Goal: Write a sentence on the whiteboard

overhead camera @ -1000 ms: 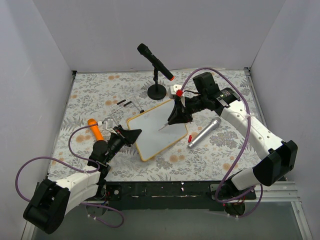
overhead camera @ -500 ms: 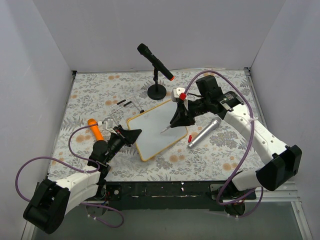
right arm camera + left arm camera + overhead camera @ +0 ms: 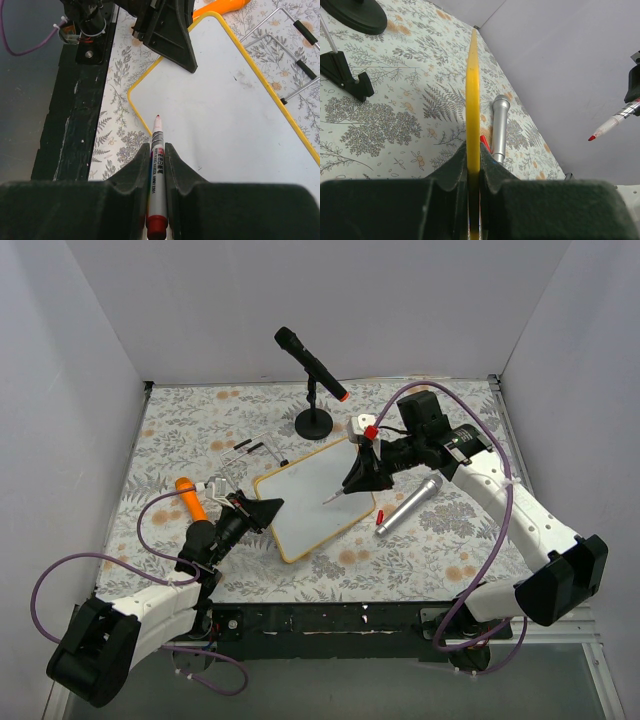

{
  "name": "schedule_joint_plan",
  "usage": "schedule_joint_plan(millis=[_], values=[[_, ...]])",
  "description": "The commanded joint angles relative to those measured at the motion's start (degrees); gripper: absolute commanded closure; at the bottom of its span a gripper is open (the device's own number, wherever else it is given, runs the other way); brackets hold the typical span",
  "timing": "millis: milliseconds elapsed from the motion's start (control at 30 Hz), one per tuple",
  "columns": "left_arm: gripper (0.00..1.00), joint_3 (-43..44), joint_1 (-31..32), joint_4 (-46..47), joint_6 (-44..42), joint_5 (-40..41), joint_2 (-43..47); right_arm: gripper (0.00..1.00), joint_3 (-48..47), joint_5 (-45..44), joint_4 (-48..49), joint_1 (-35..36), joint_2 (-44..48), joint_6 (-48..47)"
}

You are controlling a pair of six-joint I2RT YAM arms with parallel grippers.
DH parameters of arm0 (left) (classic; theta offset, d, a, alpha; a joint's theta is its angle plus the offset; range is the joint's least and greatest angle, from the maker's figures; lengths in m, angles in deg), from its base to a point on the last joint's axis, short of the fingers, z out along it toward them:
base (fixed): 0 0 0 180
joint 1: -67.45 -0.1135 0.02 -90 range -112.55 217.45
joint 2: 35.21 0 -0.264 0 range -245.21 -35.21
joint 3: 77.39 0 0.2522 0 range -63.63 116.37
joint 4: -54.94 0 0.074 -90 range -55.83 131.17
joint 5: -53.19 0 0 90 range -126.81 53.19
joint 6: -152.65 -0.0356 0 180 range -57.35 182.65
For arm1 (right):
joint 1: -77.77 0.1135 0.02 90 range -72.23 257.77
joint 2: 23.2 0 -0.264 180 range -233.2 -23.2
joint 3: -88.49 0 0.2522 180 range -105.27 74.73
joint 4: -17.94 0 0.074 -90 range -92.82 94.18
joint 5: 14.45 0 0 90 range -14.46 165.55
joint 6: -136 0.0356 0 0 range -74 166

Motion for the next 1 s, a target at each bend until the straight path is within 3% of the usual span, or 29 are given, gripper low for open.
schedule_joint_plan(millis=[0,967], values=[[1.0,0.3,-0.2,4.9,0.6,-0.6,0.7,0.99,0.7,2.0,1.5,-0.4,1.8,-0.7],[1.0,-0.8,-0.2,4.5,4.4,2.5,3.2,0.99,-4.8,2.7,-1.0,-0.5,-2.2,-2.8]])
